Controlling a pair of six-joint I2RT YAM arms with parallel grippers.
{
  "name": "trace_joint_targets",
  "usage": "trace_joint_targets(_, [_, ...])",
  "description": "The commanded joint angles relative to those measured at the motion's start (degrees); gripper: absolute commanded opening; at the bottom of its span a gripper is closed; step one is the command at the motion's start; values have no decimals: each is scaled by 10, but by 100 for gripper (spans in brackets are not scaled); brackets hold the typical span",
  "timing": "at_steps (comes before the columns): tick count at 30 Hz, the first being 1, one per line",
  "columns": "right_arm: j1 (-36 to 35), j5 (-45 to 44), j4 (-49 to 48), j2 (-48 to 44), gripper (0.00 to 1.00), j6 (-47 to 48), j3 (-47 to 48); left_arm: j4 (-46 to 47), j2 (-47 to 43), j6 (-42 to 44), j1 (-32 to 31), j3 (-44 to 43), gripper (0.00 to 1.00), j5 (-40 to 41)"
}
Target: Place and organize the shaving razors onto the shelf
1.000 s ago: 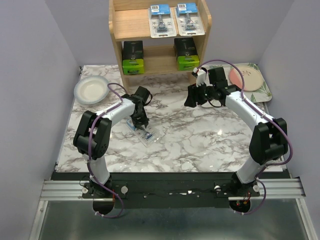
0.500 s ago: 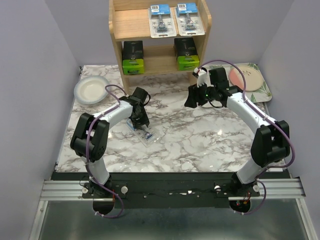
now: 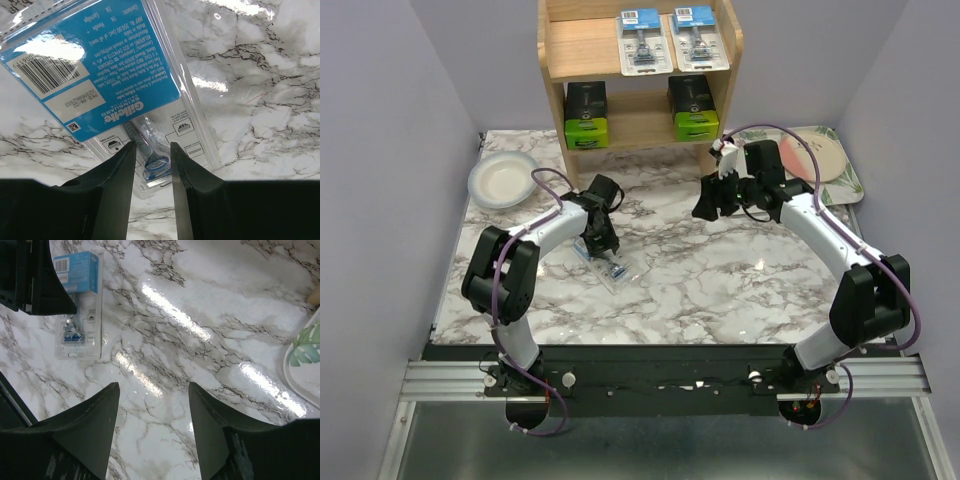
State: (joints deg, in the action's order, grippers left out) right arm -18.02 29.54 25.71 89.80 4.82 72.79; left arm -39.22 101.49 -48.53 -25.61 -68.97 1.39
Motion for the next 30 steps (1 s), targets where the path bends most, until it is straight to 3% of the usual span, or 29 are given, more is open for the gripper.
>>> trace_joint_targets(1, [-1, 6, -6, -11, 66, 7, -14, 7, -23, -7, -23, 16, 43, 36])
trace_joint_targets(10, [-1, 7, -4, 6, 66, 7, 8, 10, 0, -2, -22, 8, 48, 41])
trace_joint_targets(20, [-1, 13, -8, 9, 66, 1, -3, -7, -99, 37, -20, 29, 51, 66])
trace_joint_targets(24, [-2, 17, -1, 20, 66, -1, 10, 11, -76, 39, -21, 29, 53, 34])
trace_joint_targets(30, [-1, 10, -4, 25, 66, 6, 16, 6, -32, 2, -19, 12, 50, 47])
